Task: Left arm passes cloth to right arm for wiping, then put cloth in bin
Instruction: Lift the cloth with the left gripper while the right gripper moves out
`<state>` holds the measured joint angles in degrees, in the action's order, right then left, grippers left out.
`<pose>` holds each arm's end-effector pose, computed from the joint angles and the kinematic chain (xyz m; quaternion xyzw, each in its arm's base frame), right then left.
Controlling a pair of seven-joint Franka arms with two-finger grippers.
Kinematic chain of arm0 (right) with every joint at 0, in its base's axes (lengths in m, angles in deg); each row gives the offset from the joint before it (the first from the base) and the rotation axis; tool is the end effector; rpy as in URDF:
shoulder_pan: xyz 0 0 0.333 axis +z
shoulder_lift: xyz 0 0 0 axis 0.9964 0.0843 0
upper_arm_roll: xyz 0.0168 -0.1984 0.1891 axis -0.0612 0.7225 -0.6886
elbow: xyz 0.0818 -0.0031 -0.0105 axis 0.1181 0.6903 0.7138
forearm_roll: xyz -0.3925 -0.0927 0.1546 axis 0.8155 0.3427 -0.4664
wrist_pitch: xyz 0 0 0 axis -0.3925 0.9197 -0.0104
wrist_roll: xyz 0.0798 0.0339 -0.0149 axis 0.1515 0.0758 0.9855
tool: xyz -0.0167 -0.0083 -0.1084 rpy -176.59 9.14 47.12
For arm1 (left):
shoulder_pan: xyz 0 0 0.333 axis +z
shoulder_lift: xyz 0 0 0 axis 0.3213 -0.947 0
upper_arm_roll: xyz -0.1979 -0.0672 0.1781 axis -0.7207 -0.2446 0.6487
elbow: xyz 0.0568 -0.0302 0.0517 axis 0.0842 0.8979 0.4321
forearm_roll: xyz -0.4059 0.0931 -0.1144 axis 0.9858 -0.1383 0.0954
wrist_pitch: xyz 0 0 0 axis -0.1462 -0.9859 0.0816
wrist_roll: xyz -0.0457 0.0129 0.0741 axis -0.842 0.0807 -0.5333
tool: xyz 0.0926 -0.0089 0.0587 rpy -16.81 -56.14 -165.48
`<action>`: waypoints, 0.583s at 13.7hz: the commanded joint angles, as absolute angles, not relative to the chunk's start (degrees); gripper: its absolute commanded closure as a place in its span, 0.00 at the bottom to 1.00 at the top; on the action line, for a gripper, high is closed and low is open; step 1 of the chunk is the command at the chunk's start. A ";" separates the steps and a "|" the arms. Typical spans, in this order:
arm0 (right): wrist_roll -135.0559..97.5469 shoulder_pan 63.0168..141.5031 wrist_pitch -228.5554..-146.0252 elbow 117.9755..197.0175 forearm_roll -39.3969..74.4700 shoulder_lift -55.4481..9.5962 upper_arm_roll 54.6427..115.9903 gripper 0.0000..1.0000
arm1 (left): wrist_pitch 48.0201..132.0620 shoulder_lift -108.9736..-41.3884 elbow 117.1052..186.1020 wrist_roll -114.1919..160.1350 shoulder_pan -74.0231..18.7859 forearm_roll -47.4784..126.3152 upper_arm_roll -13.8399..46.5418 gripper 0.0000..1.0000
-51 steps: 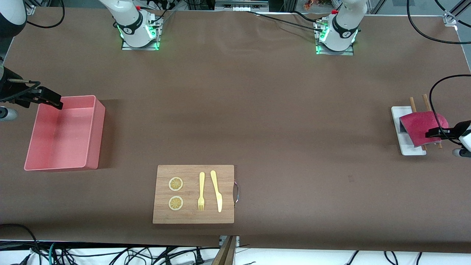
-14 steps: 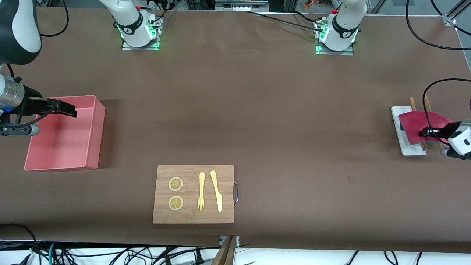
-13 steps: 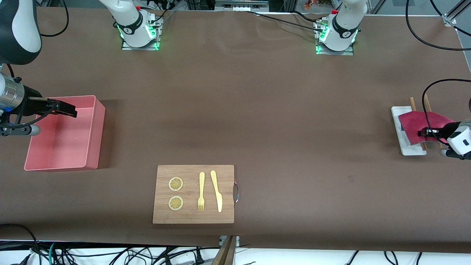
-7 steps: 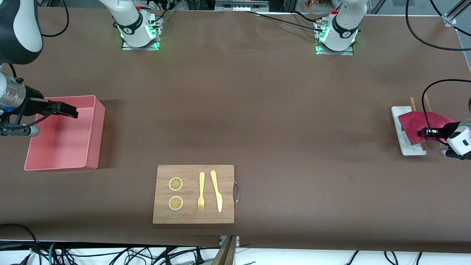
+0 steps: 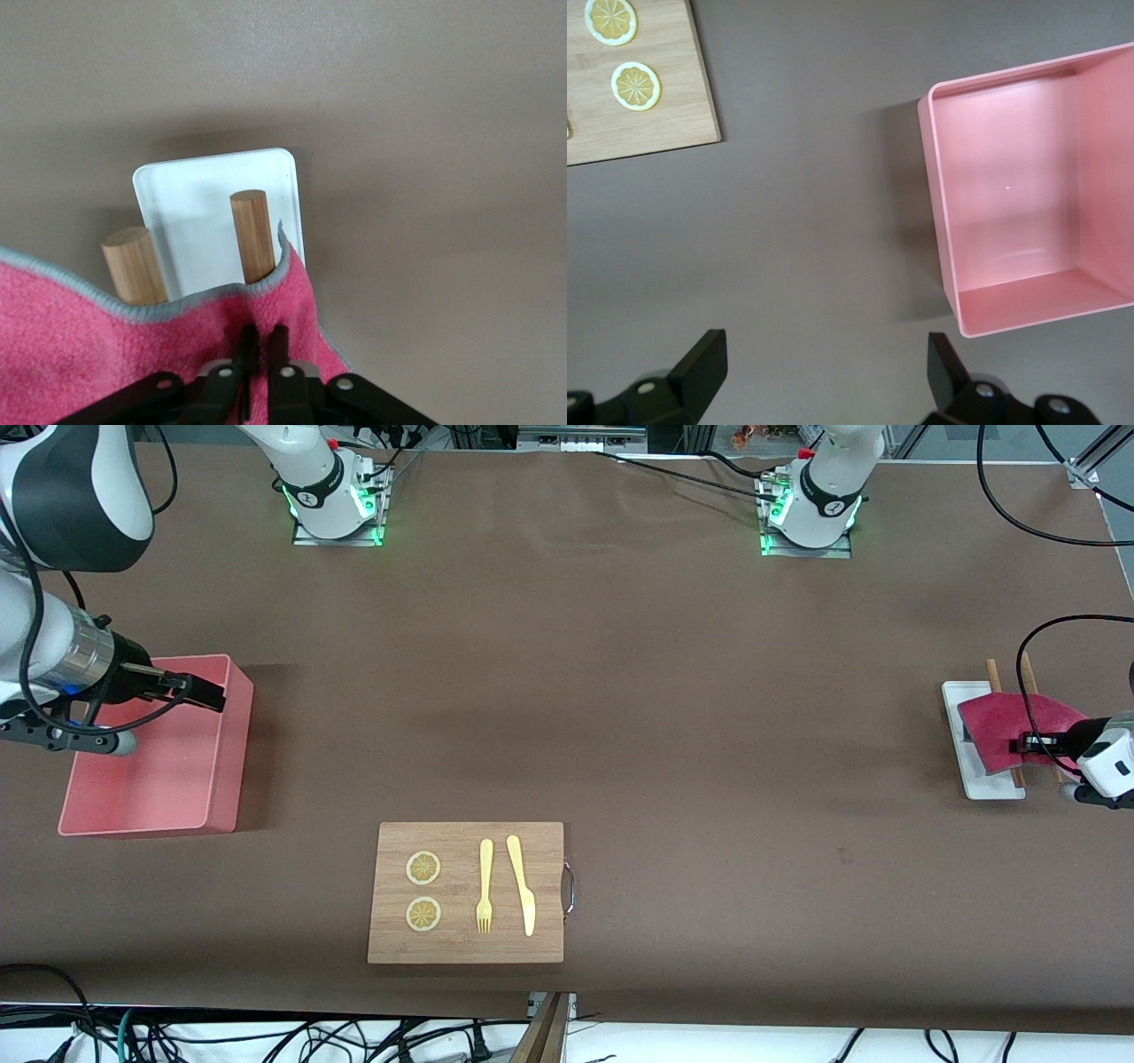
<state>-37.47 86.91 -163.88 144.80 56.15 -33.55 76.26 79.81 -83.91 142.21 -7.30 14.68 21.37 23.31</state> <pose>0.6450 0.0544 0.4778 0.9955 -0.0714 -0.0590 0.0175 0.6128 0.2732 0.2156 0.9881 -0.0399 -0.1420 0.0446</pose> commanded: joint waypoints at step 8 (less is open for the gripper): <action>-49.97 90.52 -164.48 143.90 50.78 -32.42 76.44 0.00 | 73.00 -81.29 139.27 -6.86 13.95 22.52 21.33 1.00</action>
